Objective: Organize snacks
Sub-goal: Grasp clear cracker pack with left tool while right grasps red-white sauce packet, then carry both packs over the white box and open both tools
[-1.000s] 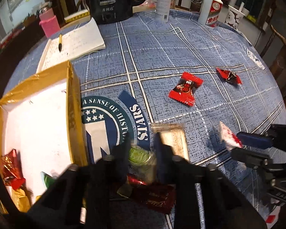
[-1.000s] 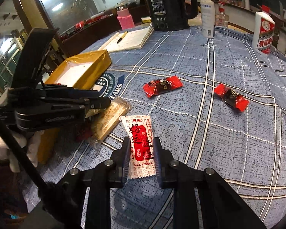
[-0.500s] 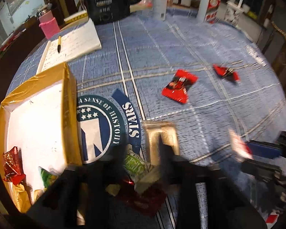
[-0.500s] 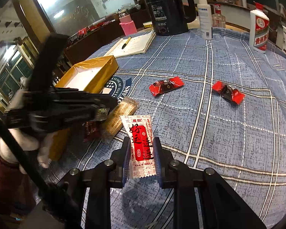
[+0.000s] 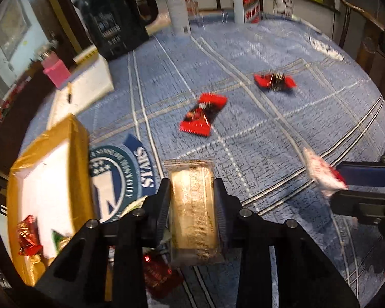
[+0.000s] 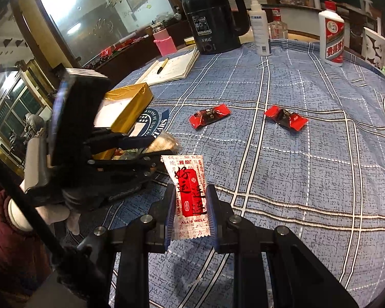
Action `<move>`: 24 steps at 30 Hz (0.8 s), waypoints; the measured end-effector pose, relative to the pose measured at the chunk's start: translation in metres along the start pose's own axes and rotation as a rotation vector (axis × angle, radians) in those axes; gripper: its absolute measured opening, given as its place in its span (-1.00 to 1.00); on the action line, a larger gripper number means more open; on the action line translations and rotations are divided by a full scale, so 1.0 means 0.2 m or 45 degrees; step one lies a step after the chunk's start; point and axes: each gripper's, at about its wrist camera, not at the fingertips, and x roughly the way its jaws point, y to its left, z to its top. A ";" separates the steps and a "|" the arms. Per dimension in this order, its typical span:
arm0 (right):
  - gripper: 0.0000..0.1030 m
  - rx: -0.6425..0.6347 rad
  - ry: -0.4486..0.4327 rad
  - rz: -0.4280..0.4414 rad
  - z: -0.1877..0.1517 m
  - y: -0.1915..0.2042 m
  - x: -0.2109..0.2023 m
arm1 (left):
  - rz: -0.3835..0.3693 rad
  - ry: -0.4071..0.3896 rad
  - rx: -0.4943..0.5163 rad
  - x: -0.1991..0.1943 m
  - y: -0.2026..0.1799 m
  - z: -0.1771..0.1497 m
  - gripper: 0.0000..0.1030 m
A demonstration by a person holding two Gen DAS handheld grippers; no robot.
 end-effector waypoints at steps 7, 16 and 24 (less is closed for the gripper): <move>-0.57 -0.025 -0.029 -0.014 0.02 0.07 -0.05 | 0.128 -0.225 -0.042 -0.32 0.08 -0.02 -0.32; -0.57 -0.114 -0.056 0.018 0.11 0.35 -0.02 | 0.207 -0.343 -0.162 -0.52 0.37 -0.17 -0.32; -0.56 -0.182 -0.003 0.144 0.23 0.69 0.14 | 0.258 -0.319 -0.343 -0.51 0.76 -0.34 -0.32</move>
